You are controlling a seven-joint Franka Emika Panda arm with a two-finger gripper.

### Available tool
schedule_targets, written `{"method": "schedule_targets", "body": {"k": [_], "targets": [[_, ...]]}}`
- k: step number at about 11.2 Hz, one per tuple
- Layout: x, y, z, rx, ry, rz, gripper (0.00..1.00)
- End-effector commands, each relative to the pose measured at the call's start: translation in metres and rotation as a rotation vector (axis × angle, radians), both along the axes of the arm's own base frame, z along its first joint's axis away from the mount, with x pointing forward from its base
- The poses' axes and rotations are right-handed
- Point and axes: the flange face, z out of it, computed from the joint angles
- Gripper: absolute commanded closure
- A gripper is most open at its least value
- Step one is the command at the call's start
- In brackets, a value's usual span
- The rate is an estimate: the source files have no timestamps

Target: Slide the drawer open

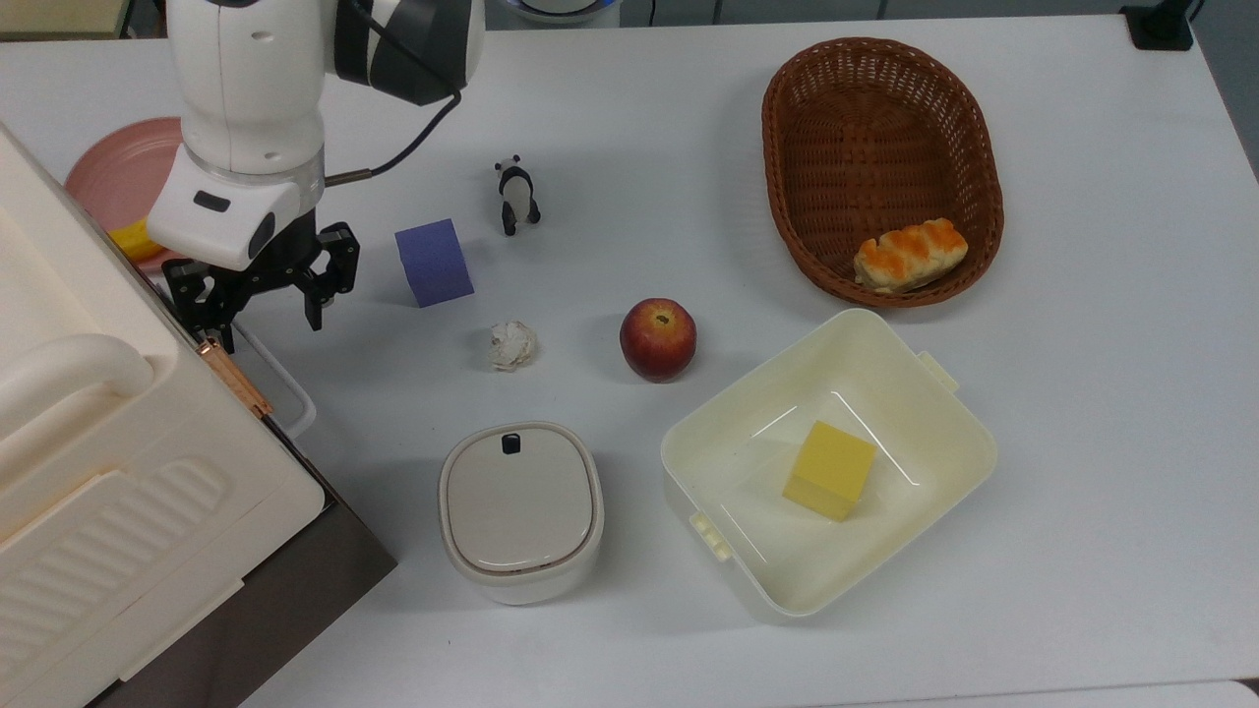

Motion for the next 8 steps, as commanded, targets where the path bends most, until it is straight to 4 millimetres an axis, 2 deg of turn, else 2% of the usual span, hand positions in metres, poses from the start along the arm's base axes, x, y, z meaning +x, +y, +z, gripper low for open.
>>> {"method": "schedule_targets", "body": {"k": [1,7,8], "targets": [[0.0037,-0.0076,0.0068,-0.026,-0.030,0.016,0.25],[0.0038,0.0011,0.0158,-0.015,-0.050,0.005,0.29],[0.0040,0.0011,0.0147,-0.014,-0.049,0.001,0.33]]}}
